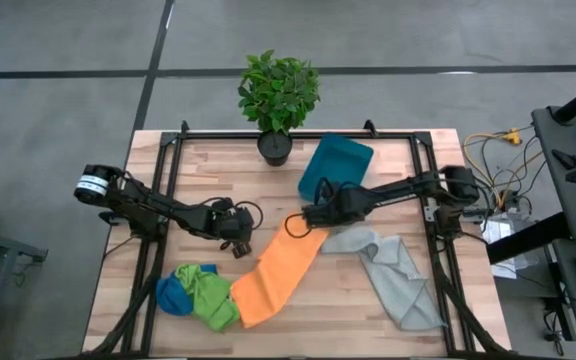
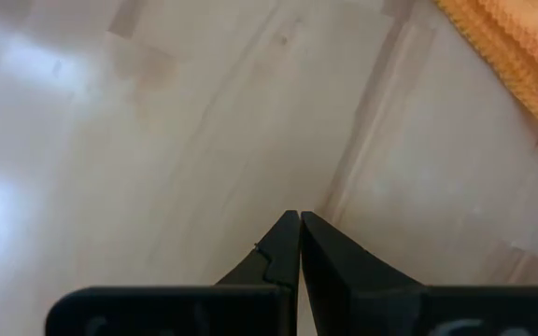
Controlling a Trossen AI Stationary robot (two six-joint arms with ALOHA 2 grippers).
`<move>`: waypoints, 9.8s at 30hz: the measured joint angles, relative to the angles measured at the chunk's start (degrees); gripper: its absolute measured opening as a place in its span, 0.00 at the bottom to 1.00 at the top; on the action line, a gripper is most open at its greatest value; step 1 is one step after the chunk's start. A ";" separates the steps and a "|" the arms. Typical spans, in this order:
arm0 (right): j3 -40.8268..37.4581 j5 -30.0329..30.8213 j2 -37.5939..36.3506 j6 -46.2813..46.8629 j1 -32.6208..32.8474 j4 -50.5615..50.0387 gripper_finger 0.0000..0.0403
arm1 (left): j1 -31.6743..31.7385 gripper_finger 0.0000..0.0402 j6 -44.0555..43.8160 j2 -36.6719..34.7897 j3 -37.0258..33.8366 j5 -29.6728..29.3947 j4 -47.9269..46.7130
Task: Fold microfiber towels
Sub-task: Fold the orange microfiber towel
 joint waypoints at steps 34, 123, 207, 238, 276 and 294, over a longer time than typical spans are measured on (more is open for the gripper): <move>-0.59 3.81 -7.58 -8.62 13.53 15.33 0.02 | -3.45 0.00 1.86 -0.11 2.07 14.90 3.55; -20.58 -11.78 -12.66 -37.32 37.76 65.32 0.02 | -38.15 0.00 -10.20 16.68 36.46 -0.57 -5.58; -10.19 -16.80 7.95 -95.71 30.87 65.17 0.47 | -30.96 0.00 4.59 28.67 25.81 9.92 7.80; 5.21 -24.59 8.24 -81.99 29.87 41.72 0.02 | -32.30 0.00 9.62 18.13 25.35 12.90 6.69; 3.95 -42.03 -1.55 -73.10 14.49 33.01 0.02 | -23.80 0.00 15.62 4.23 21.16 16.68 3.84; -3.47 -38.81 -1.66 -74.56 5.90 36.03 0.02 | -13.57 0.00 15.63 -6.40 2.85 14.96 12.90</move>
